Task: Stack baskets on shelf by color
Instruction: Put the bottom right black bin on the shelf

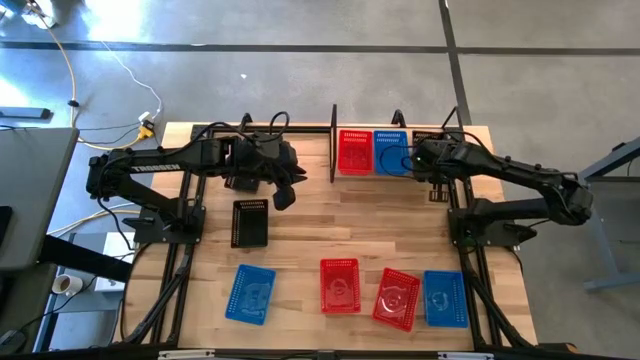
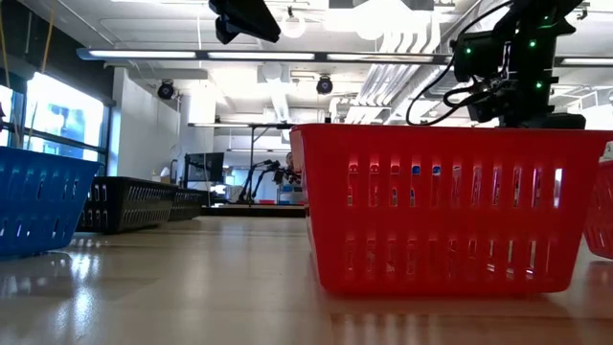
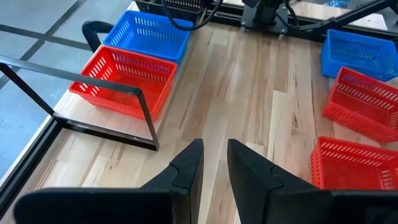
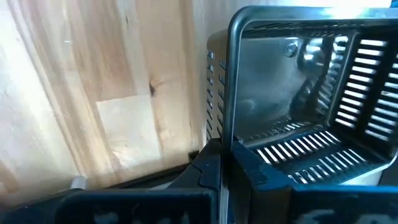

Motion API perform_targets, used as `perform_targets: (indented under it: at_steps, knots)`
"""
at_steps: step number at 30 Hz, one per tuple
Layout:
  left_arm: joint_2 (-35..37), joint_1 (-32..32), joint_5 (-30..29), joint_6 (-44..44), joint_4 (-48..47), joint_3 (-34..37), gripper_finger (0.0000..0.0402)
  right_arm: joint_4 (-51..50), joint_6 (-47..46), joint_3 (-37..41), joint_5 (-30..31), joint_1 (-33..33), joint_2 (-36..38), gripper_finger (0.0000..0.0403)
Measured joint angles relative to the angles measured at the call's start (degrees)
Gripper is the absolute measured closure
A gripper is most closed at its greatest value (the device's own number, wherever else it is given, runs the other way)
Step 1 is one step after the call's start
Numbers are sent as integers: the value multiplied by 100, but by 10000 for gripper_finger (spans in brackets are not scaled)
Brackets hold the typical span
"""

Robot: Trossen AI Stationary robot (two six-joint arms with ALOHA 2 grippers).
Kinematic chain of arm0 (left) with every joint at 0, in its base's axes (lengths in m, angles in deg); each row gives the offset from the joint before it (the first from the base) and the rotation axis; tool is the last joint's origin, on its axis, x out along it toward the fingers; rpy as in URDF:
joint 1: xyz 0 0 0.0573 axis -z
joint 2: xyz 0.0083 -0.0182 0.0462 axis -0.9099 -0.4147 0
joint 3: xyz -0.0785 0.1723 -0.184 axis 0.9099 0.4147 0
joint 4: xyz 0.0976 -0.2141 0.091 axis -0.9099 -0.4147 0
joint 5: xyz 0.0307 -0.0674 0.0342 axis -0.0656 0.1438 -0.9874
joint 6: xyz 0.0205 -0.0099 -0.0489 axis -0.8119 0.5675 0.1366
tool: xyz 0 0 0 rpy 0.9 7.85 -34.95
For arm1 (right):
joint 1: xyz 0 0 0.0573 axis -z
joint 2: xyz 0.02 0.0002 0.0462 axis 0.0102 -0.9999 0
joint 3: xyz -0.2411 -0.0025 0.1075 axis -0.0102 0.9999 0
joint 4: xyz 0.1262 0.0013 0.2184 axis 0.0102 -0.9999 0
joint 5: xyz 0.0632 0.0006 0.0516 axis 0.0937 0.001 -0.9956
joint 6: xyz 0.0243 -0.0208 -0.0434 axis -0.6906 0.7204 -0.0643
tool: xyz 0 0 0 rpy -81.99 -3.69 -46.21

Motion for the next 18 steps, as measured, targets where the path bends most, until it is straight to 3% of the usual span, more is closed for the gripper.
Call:
perform_targets:
  at_steps: [18]
  knots:
    - [0, -1, 2, 31, 253, 0, 337, -4, 0, 0, -131, -2, -2, 394]
